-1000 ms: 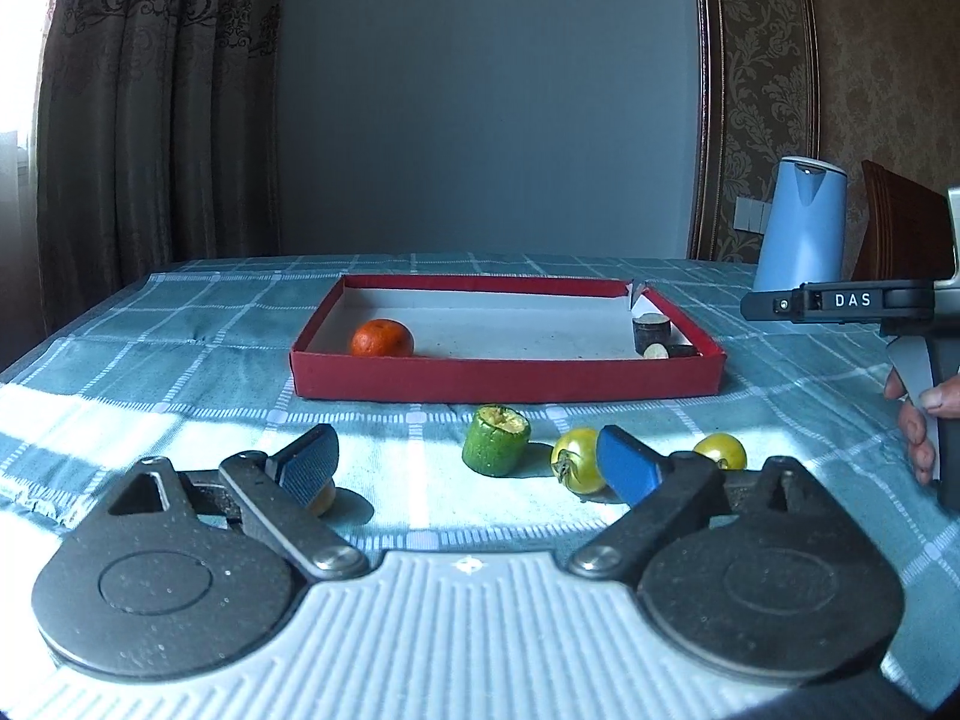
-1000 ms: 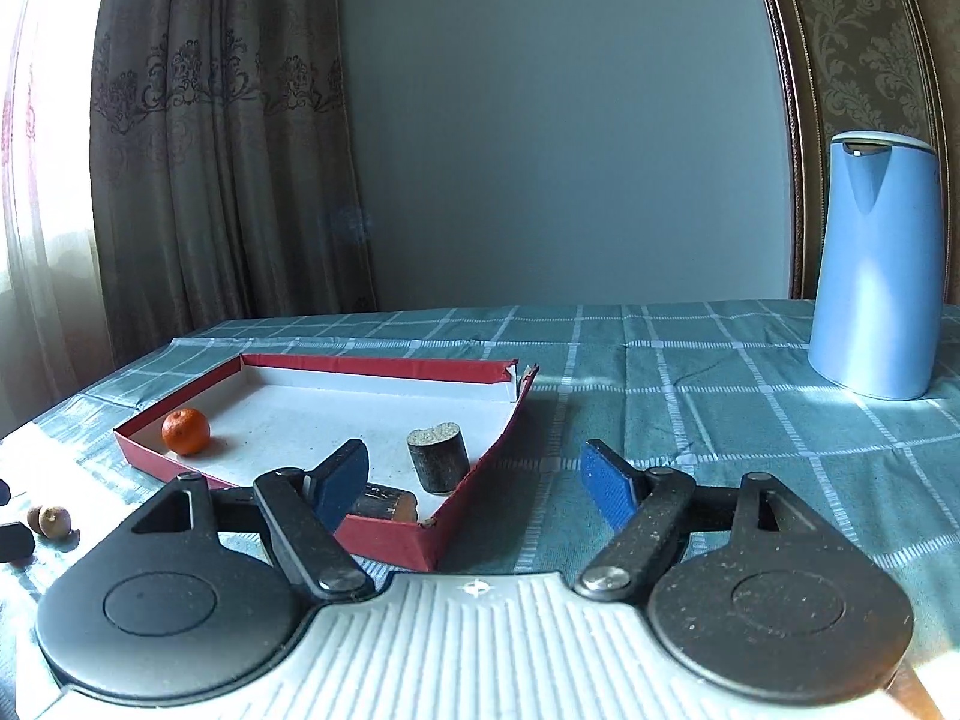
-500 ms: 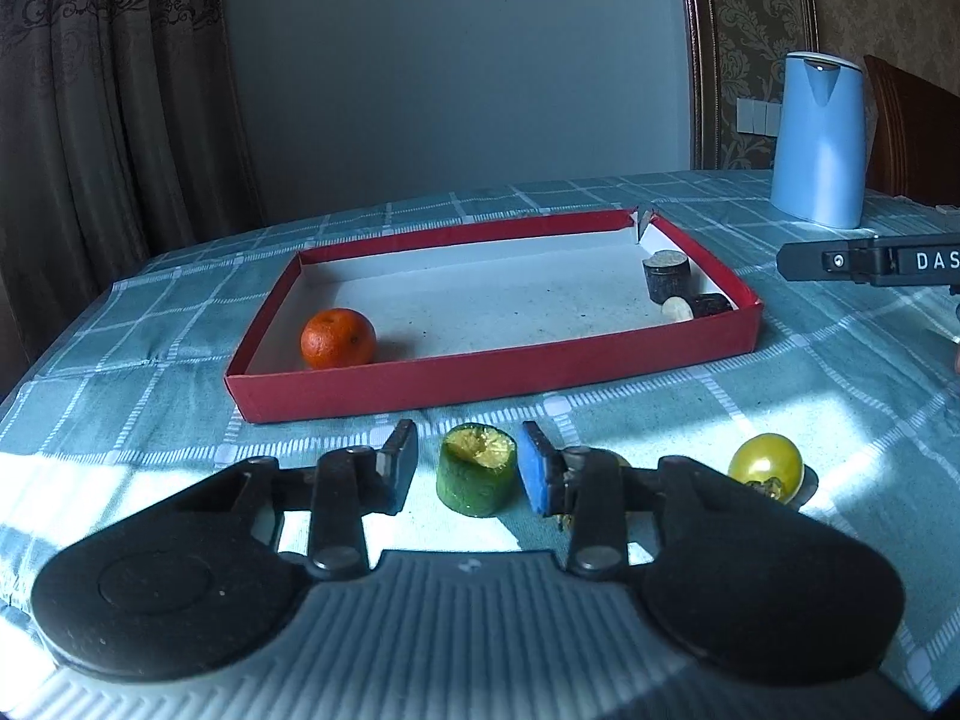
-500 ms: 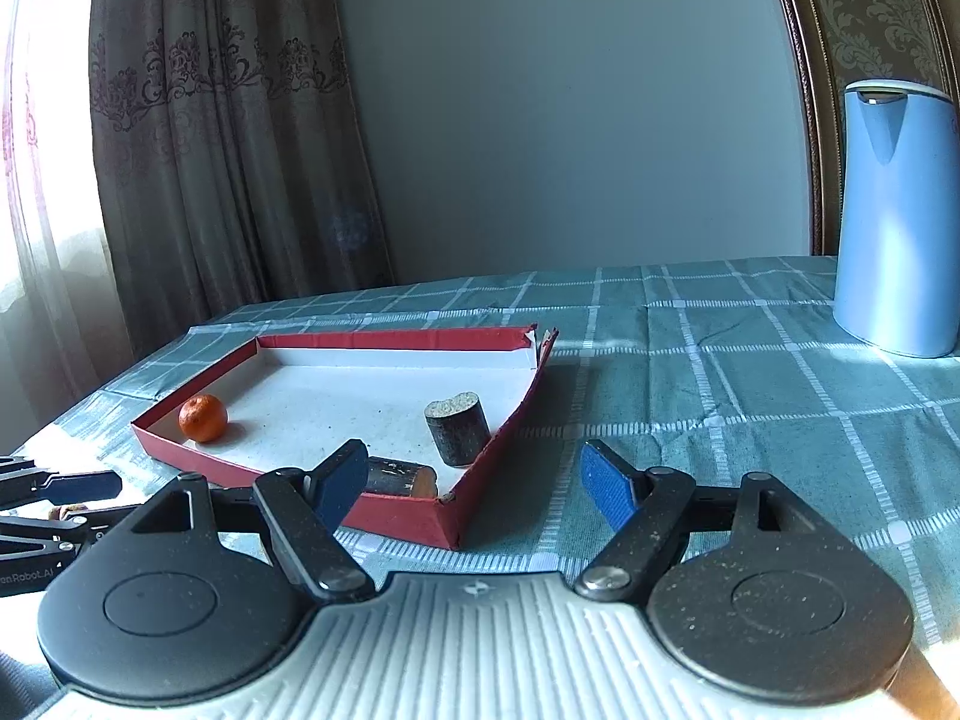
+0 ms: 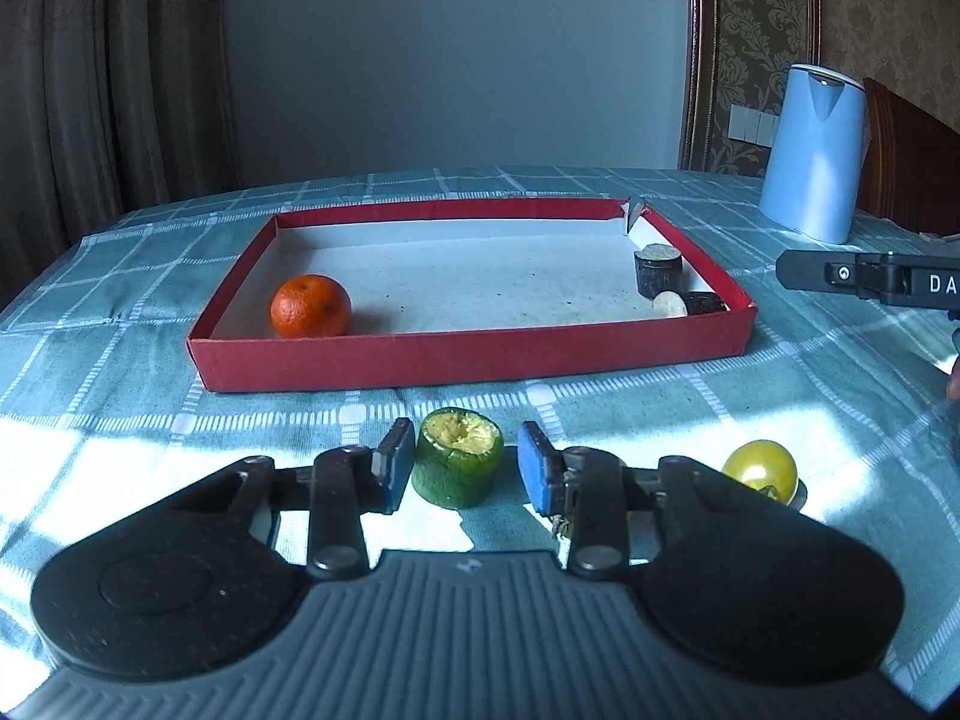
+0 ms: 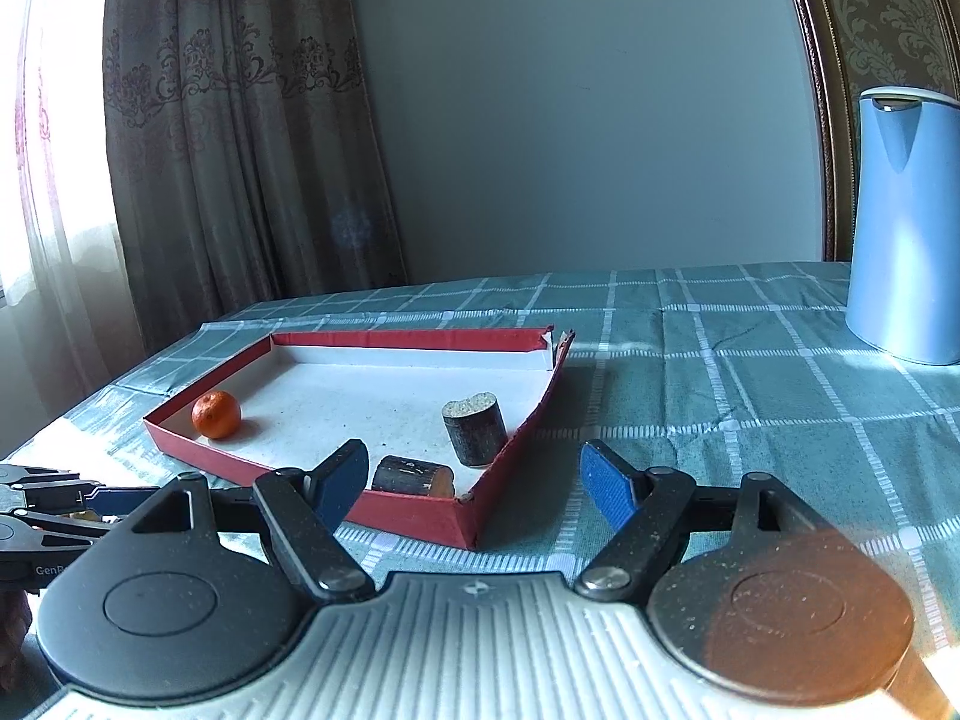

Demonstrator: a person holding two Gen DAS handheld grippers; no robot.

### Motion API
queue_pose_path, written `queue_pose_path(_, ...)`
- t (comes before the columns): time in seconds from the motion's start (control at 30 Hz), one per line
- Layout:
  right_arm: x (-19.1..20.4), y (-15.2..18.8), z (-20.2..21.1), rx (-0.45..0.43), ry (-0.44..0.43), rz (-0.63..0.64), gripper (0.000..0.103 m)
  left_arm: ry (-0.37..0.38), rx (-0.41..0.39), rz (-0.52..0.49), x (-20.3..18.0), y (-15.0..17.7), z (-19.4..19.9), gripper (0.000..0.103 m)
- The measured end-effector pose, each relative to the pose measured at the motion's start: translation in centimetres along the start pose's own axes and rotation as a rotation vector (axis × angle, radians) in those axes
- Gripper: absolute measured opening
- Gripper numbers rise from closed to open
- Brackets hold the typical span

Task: Organize fruits
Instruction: 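Place the cucumber piece in the red box beside the tangerine, open left tool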

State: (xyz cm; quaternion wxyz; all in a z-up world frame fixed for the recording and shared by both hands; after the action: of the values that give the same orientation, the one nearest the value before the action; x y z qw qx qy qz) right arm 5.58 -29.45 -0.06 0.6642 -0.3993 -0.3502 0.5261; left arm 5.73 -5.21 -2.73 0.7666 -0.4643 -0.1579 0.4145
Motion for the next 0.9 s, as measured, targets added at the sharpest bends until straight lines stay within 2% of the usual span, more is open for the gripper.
queue_pose_path(0.03, 0.0, 0.0, 0.0, 0.001, 0.002, 0.002, 0.078, -0.003, -0.002, 0.008, 0.1, 0.0, 0.0, 0.029)
queue_pose_path(0.2, 0.0, 0.1, 0.0, 0.002, 0.006, 0.004, 0.078, -0.006, -0.028, 0.029, 0.4, -0.1, 0.5, 0.027)
queue_pose_path(0.3, 0.0, 0.1, 0.0, 0.002, 0.009, 0.006, 0.078, -0.017, -0.077, 0.026, 0.4, -0.6, 1.5, 0.027)
queue_pose_path(0.4, 0.1, 0.1, 0.1, 0.002, 0.006, 0.005, 0.078, -0.031, -0.142, 0.053, 1.1, -2.4, 2.9, 0.027)
queue_pose_path(0.5, 0.2, 0.2, 0.0, 0.009, 0.004, 0.009, 0.078, -0.086, -0.18, 0.077, 2.7, -4.3, 3.1, 0.027)
queue_pose_path(0.63, 0.5, 0.4, -0.1, 0.015, 0.003, 0.02, 0.078, -0.159, -0.177, 0.193, 6.8, -6.2, 2.0, 0.027)
queue_pose_path(0.73, 0.6, 0.4, -0.3, 0.017, 0.001, 0.024, 0.078, -0.162, -0.164, 0.265, 9.0, -6.6, 1.0, 0.027)
queue_pose_path(0.9, 0.6, 0.4, -0.3, 0.019, 0.0, 0.026, 0.078, -0.162, -0.15, 0.305, 10.3, -5.8, 0.0, 0.029)
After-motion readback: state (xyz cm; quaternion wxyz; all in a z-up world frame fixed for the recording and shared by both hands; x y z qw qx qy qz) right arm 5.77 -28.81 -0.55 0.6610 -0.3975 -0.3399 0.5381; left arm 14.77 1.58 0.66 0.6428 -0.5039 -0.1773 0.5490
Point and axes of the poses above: each gripper's, at about its wrist camera, not at the fingertips, and z roughly against the way its jaws point, x to its left, y to its underside, the point moved 4 cm from there along -z, roughly the way its jaws point, and after that the axes turned 15 degrees about y, right-handed, at the moved point
